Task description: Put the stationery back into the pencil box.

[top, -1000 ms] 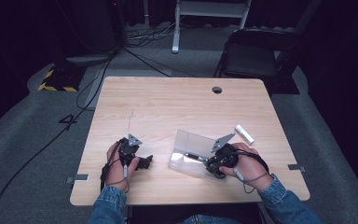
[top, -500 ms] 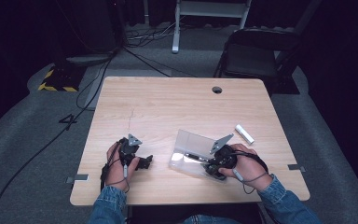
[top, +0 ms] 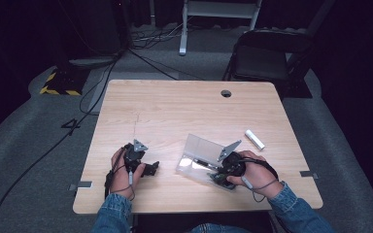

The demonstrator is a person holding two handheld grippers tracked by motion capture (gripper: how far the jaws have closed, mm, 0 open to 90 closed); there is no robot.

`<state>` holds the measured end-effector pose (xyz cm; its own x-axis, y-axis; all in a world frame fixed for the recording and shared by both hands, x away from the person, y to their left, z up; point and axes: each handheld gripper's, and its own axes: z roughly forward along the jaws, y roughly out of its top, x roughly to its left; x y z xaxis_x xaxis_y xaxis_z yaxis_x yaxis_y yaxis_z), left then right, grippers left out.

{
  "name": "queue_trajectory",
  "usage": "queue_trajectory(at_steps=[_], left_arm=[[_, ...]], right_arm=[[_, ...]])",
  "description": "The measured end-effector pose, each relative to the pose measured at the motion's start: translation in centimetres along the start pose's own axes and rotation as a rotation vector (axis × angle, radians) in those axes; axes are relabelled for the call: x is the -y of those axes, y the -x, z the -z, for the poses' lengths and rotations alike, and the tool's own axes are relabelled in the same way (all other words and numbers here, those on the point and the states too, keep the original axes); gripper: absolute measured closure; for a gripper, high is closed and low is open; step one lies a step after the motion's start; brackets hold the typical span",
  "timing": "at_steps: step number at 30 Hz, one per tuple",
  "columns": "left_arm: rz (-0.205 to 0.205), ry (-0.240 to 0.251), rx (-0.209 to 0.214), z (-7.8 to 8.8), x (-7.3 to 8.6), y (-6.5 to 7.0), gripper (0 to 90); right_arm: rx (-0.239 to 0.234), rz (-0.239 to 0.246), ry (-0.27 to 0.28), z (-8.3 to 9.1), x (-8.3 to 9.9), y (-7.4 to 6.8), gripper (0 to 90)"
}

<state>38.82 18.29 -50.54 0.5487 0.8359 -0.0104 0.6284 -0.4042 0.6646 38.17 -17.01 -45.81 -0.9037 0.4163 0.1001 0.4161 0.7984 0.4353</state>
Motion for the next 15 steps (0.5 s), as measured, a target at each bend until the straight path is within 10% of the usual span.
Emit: queue_trajectory(at_steps=[15], left_arm=[[0.003,0.0,0.003,0.0,0.0,0.0,0.2]], right_arm=[[0.017,-0.015,0.074,1.6,-0.1,0.2,51.8]])
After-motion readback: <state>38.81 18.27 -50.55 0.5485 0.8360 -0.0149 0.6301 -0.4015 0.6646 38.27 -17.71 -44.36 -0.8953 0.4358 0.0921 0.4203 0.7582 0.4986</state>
